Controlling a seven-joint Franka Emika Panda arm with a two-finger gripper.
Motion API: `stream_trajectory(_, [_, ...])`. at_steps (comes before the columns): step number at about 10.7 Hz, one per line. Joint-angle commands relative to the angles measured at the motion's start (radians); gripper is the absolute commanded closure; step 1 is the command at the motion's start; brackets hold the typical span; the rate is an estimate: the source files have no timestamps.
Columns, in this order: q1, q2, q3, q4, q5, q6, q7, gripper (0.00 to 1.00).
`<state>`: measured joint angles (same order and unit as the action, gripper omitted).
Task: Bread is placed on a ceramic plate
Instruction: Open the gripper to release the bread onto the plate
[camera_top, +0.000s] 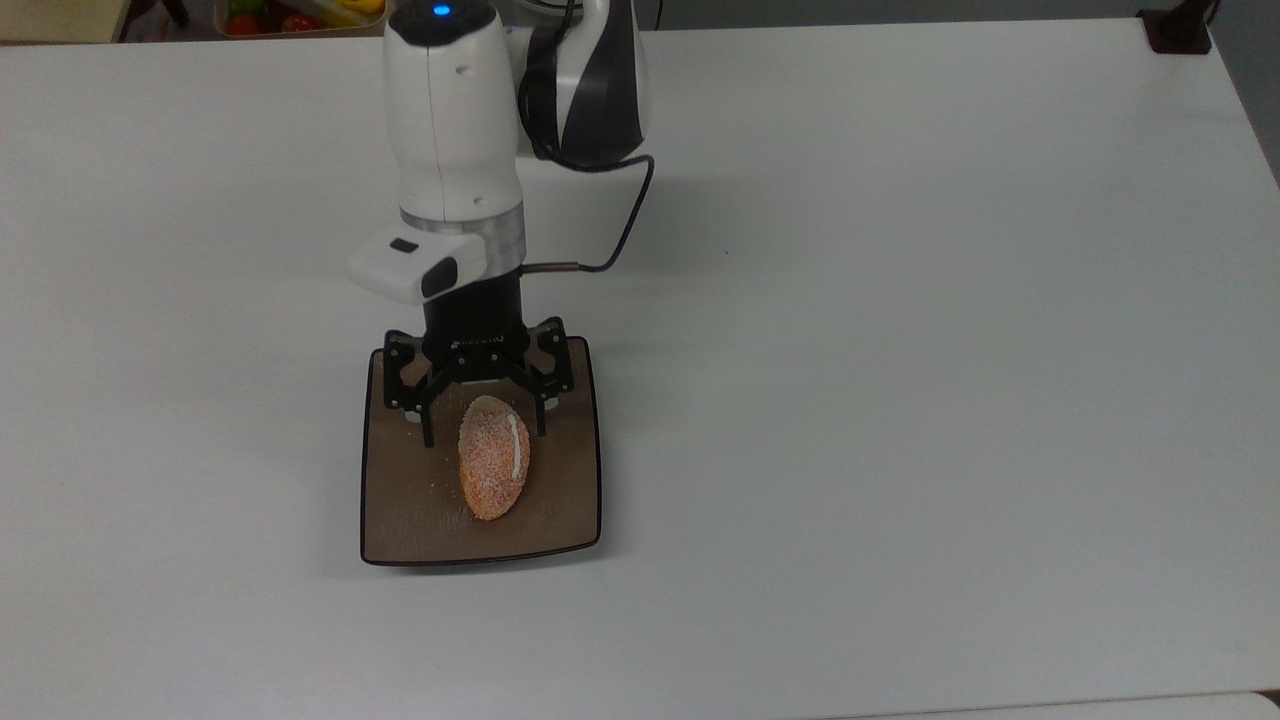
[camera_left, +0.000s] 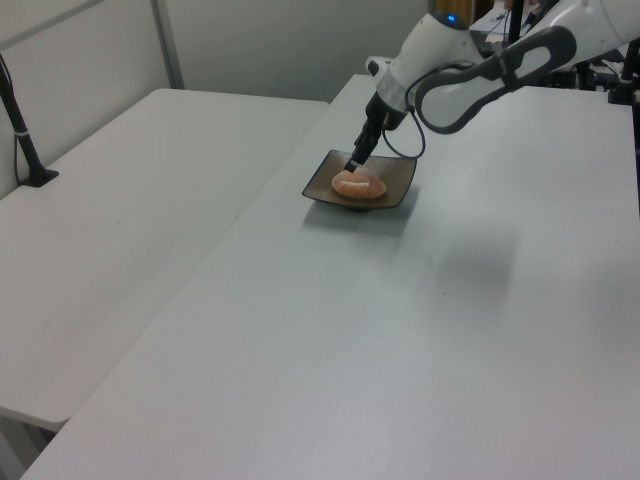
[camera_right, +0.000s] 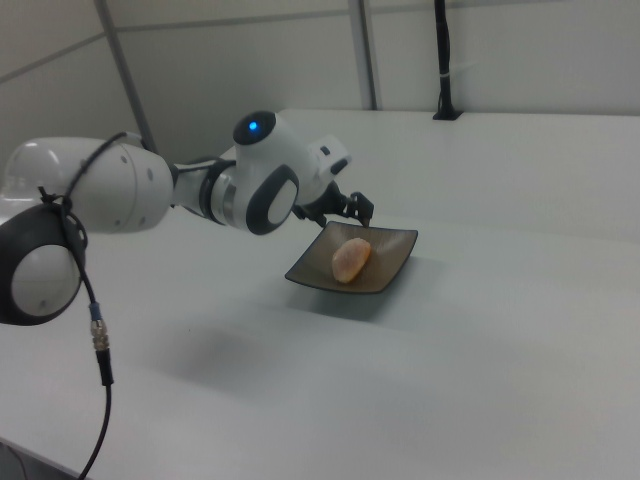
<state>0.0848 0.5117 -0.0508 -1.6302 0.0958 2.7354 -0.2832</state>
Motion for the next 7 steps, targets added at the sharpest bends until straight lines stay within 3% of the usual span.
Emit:
stream_trajectory(1, [0.0, -0.191, -0.015, -0.048, -0.01, -0.251, 0.019, 0.0])
stream_trajectory(7, [-0.046, -0.502, -0.018, -0.043, -0.01, -0.866, 0.08, 0.0])
